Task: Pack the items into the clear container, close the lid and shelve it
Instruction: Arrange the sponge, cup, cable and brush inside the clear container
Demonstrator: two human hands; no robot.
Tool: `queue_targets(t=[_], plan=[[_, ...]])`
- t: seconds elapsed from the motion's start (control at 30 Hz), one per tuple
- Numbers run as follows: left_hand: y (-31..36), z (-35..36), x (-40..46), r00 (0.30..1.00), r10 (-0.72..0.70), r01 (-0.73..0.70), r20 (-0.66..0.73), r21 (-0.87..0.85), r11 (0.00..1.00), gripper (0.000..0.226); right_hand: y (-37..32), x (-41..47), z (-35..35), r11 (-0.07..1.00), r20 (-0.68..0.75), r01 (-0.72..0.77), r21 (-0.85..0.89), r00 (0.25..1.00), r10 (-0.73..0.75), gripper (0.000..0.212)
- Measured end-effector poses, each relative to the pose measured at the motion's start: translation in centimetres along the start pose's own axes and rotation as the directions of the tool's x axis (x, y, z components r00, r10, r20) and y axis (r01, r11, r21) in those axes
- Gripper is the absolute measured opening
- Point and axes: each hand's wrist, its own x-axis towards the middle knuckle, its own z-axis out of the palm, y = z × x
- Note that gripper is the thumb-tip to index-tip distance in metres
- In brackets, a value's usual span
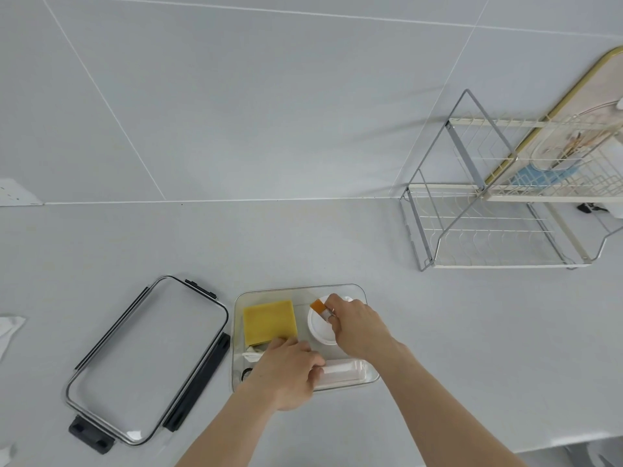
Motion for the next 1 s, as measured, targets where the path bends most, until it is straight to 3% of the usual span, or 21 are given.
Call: queue_targets(t=[0.27,0.4,0.5,0.6,0.8,1.0], plan=[[0.1,0.0,-0.5,0.998,0.019,-0.027,-0.065,-0.119,0.992,0.032,-0.6,-0.5,-0.6,0.996,-0.040,0.037,0.083,0.999,-0.033,0.017],[-0.6,-1.2,-1.2,0.975,-0.014,-0.020,-0.221,-0.149,0.989,0.027,-1.2,-1.1,-1.7,0.967,-0.132,0.167,0.194,0.981,-0.143,0.016],[-1.6,-2.7,-2.2,0.922,-0.117,0.063,-0.370,-0.156,0.986,0.020,-1.3,-2.0,-1.2,0.961,-0.044,0.214,0.173,0.977,-0.210,0.025],[-2.8,-3.1,-2.8,0.870,-0.129,0.083,-0.476,-0.117,0.990,0.035,-1.1,-2.9,0.2,0.974,0.043,0.212,0.081,0.976,-0.216,0.028],[-4.2,-3.7,-2.8,0.895,-0.111,0.149,-0.431,0.054,0.987,0.051,-1.2,-3.1,2.6,0.964,0.035,0.244,-0.108,0.970,-0.241,0.042],[-5.3,-3.5,-3.3,0.918,-0.108,0.168,-0.383,0.126,0.978,0.064,-2.0,-4.0,2.5,0.978,-0.141,0.206,-0.022,0.968,-0.207,0.023]])
